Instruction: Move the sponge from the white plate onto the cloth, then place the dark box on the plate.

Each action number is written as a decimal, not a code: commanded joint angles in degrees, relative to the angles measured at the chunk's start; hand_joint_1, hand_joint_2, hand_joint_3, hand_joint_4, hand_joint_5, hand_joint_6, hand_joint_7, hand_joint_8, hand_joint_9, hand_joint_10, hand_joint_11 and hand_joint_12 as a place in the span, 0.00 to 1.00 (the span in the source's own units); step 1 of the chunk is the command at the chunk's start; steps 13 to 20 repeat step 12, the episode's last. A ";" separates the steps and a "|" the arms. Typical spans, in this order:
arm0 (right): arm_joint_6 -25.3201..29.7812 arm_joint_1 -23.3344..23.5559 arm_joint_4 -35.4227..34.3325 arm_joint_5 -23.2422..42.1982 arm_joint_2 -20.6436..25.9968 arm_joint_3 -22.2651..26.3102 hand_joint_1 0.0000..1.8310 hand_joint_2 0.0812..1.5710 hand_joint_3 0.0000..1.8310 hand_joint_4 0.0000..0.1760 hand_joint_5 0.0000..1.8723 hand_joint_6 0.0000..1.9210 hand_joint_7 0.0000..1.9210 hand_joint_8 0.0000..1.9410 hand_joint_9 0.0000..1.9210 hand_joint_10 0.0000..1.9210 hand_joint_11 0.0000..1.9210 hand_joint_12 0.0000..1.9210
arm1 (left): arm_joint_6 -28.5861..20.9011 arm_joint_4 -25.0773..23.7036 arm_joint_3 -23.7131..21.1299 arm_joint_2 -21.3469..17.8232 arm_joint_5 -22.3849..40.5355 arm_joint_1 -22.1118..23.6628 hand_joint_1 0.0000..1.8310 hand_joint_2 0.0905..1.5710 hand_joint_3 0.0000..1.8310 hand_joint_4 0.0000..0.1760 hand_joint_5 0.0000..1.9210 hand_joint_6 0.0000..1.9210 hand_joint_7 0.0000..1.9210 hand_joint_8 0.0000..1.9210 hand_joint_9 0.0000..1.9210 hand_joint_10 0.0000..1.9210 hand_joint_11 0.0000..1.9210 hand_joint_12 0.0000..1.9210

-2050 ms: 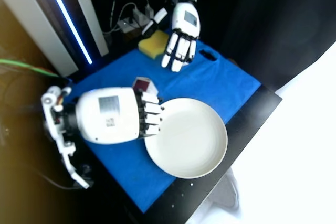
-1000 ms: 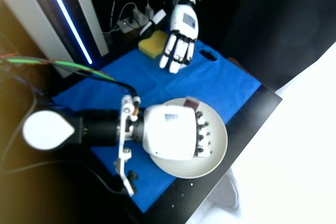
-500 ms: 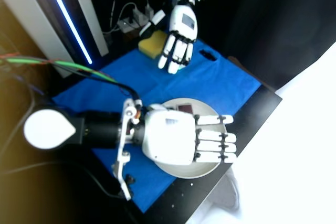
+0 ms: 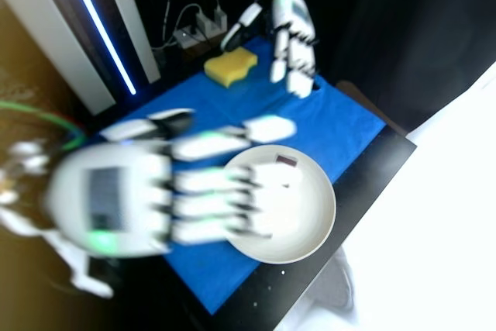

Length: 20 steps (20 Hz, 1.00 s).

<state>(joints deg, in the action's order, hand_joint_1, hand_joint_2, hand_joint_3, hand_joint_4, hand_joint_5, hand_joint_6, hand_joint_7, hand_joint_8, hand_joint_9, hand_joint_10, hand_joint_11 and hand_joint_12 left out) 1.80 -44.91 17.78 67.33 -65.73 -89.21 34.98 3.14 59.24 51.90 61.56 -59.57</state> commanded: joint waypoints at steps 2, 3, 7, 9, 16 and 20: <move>-0.24 -4.28 -8.98 15.10 1.15 2.14 0.40 0.45 0.00 1.00 0.00 0.00 0.00 0.00 0.00 0.00 0.00 0.00 | 0.07 3.49 -0.94 -0.85 13.89 -1.50 0.31 0.47 0.00 0.98 0.00 0.00 0.00 0.00 0.00 0.00 0.00 0.15; -0.26 -8.45 -12.56 19.36 1.90 4.01 0.36 0.45 0.00 1.00 0.00 0.00 0.00 0.00 0.00 0.00 0.00 0.00 | 0.53 5.49 -1.81 -1.37 17.53 -3.13 0.30 0.49 0.00 0.68 0.00 0.00 0.00 0.00 0.00 0.00 0.00 0.14; -2.49 -22.07 -24.11 31.69 4.54 11.61 0.29 0.52 0.01 1.00 0.00 0.00 0.00 0.00 0.00 0.00 0.00 0.00 | 1.79 10.48 -4.18 -2.21 26.96 -7.45 0.22 0.63 0.02 0.66 0.00 0.00 0.00 0.00 0.00 0.00 0.00 0.05; -2.58 -27.67 -27.86 33.65 5.40 15.40 0.36 0.54 0.01 1.00 0.00 0.00 0.00 0.00 0.00 0.00 0.00 0.00 | 1.85 11.16 -5.29 -2.17 30.11 -8.57 0.24 0.61 0.00 0.71 0.00 0.00 0.00 0.00 0.00 0.00 0.00 0.16; -2.71 -28.94 -27.83 33.65 5.02 16.28 0.40 0.56 0.01 1.00 0.00 0.00 0.00 0.00 0.00 0.00 0.00 0.00 | 1.88 13.60 -6.85 -2.30 35.81 -12.74 0.23 0.70 0.00 0.77 0.00 0.00 0.00 0.00 0.00 0.00 0.00 0.10; -2.71 -28.94 -27.83 33.65 5.02 16.28 0.40 0.56 0.01 1.00 0.00 0.00 0.00 0.00 0.00 0.00 0.00 0.00 | 1.88 13.60 -6.85 -2.30 35.81 -12.74 0.23 0.70 0.00 0.77 0.00 0.00 0.00 0.00 0.00 0.00 0.00 0.10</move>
